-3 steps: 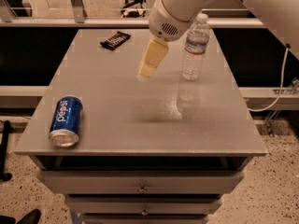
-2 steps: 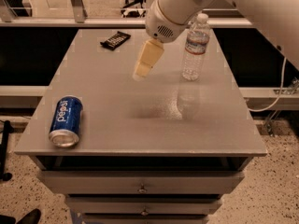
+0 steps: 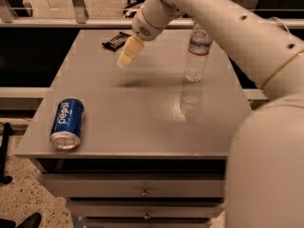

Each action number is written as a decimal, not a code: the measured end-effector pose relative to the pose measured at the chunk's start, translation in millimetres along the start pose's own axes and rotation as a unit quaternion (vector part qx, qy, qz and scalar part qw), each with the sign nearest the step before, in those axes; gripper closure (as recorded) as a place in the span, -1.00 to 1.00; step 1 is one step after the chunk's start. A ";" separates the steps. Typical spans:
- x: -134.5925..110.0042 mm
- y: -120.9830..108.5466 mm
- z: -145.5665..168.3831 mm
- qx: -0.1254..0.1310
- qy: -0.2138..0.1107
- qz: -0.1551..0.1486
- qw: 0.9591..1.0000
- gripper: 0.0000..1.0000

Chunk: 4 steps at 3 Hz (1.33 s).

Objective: Pick rxbar chocolate

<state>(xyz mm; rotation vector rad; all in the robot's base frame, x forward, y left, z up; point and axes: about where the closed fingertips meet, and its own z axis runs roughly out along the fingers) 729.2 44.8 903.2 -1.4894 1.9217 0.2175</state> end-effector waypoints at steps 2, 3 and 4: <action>-31.8 -54.6 71.3 0.030 -0.014 0.044 0.998 -1.00; -34.5 -75.5 105.7 0.050 -0.001 0.064 0.997 -1.00; -31.3 -84.5 123.7 0.053 -0.004 0.093 0.994 -1.00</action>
Offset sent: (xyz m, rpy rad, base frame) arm 0.1383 0.0729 -0.0231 0.0739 -0.0349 -0.1571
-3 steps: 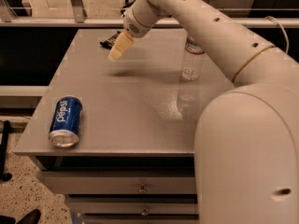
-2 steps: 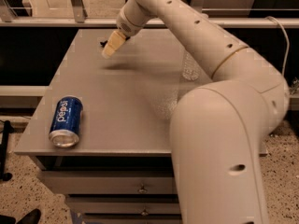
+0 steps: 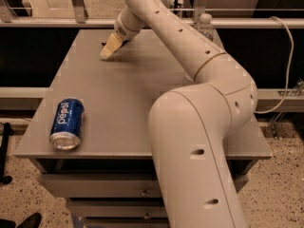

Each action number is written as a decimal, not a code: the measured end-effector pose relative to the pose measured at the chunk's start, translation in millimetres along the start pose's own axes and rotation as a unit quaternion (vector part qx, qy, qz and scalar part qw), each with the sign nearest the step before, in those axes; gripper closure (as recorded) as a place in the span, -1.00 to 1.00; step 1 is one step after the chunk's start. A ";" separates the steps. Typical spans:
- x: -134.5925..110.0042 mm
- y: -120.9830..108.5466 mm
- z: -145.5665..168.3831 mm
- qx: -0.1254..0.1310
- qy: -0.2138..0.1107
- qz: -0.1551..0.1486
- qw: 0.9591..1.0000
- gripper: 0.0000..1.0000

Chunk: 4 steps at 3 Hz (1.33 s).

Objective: Pick rxbar chocolate

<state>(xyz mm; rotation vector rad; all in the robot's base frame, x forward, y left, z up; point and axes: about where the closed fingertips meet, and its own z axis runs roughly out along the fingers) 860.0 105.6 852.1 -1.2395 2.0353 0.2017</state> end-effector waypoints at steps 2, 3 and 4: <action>1.5 -13.4 12.1 -0.001 -0.022 0.061 0.998 -0.64; 2.5 -15.4 17.4 -0.002 -0.026 0.077 0.997 -0.15; 2.3 -17.1 18.6 0.000 -0.029 0.082 0.996 0.29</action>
Offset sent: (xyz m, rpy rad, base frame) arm 0.0279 -0.0090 -0.0005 0.1545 0.0497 -0.1236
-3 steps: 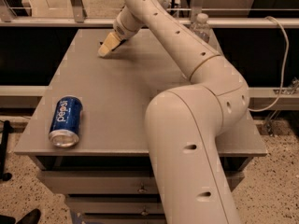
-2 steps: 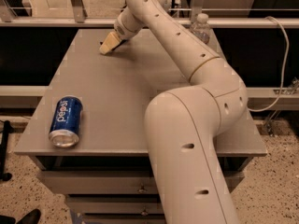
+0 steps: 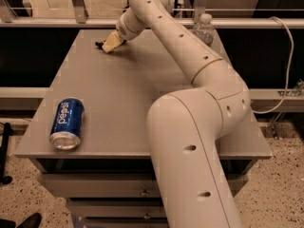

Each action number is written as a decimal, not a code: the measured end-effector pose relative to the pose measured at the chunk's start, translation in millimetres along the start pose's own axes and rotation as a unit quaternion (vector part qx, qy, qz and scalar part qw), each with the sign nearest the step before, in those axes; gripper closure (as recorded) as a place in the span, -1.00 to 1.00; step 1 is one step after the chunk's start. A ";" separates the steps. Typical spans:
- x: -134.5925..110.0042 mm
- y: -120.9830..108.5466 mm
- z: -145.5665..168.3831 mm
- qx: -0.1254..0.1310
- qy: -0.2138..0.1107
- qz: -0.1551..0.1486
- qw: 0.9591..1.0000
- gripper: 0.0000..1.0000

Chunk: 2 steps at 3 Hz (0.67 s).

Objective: Pick rxbar chocolate

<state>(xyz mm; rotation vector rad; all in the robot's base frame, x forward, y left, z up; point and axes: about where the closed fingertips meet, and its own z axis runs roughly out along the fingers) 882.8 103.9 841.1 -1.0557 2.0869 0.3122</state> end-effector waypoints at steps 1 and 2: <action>-2.7 -0.5 -3.2 0.002 -0.002 -0.003 1.000 0.91; -22.9 -3.3 -30.3 0.020 -0.023 -0.031 0.999 1.00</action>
Offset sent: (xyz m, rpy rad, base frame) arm -0.0206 -0.0148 0.0841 -0.0206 -0.1901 0.0323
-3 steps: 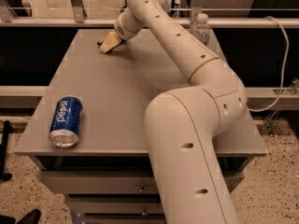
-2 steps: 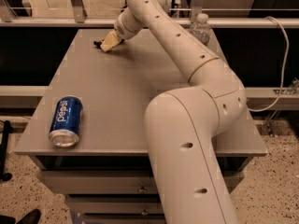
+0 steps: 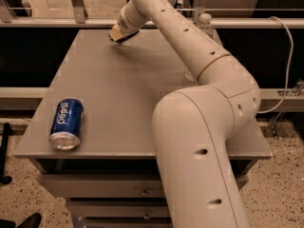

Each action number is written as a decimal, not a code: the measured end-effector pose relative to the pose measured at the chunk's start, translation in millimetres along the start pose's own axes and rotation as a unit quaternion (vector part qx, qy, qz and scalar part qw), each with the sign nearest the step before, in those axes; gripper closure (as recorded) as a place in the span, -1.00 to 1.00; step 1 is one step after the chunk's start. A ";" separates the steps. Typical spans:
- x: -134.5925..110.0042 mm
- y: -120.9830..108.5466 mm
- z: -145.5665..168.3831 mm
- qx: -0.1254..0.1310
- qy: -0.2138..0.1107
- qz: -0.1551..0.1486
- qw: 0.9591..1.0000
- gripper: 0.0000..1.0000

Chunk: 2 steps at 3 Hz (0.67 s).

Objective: Pick rxbar chocolate

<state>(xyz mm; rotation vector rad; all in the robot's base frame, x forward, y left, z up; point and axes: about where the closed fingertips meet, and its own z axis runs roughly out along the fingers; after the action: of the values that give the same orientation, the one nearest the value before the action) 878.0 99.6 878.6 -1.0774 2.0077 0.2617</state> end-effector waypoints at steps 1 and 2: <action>-21.6 1.2 -36.1 0.015 -0.025 -0.036 0.999 1.00; -29.4 12.2 -63.4 0.018 -0.038 -0.063 0.997 0.95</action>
Offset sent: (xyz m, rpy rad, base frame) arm -0.0632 -0.0158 0.0891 -0.0303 -0.1959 0.0836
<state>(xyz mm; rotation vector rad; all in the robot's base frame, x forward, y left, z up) 841.3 91.8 938.8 -1.1494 1.8614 0.1974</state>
